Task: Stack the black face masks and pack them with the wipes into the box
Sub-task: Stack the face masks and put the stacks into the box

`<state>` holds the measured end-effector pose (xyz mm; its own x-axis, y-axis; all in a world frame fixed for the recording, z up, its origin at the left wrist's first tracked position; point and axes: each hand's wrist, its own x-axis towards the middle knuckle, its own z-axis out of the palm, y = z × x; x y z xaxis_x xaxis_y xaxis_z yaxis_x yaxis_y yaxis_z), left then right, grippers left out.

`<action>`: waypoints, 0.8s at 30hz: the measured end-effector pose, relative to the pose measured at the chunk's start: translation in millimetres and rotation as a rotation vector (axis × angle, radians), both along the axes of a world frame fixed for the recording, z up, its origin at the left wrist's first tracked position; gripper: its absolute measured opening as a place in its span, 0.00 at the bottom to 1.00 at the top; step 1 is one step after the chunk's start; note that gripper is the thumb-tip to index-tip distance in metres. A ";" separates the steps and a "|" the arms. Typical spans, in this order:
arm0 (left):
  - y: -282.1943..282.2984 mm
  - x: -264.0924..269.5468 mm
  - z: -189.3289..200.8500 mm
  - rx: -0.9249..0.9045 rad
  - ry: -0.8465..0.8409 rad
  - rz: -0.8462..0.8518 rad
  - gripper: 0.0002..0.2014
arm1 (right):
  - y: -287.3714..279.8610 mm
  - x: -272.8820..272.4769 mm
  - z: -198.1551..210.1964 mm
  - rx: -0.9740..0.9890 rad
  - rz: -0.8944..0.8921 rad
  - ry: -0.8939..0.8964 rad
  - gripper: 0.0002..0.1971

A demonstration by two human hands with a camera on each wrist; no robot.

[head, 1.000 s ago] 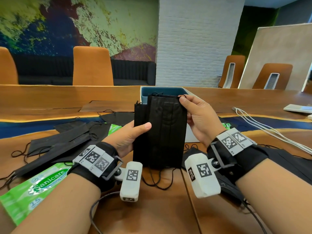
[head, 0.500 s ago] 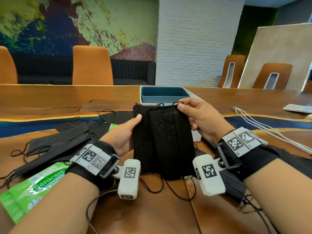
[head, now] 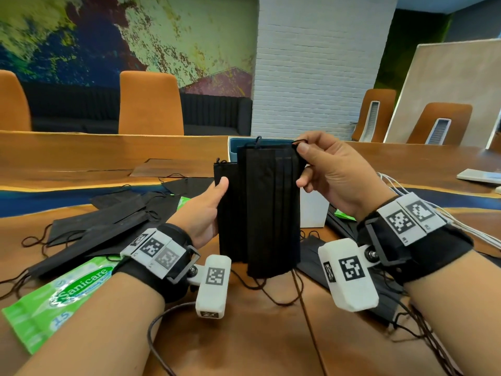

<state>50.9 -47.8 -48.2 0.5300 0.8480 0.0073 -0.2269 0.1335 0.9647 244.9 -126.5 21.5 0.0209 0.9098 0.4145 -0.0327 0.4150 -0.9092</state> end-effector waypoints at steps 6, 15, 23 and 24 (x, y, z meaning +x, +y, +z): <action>-1.6 0.8 1.1 -0.057 -0.007 -0.061 0.24 | 12.1 -4.7 -13.8 -0.068 -0.097 -0.014 0.07; -2.3 8.4 -2.4 -0.005 -0.013 -0.033 0.25 | 23.9 -10.0 -42.1 -0.223 -0.151 0.088 0.04; 0.2 3.2 -6.5 0.136 -0.010 -0.113 0.28 | 29.4 -16.7 -39.1 -0.173 -0.158 0.049 0.03; -0.5 2.9 -7.6 0.172 -0.018 -0.150 0.30 | 30.2 -18.0 -41.0 -0.175 -0.167 0.045 0.04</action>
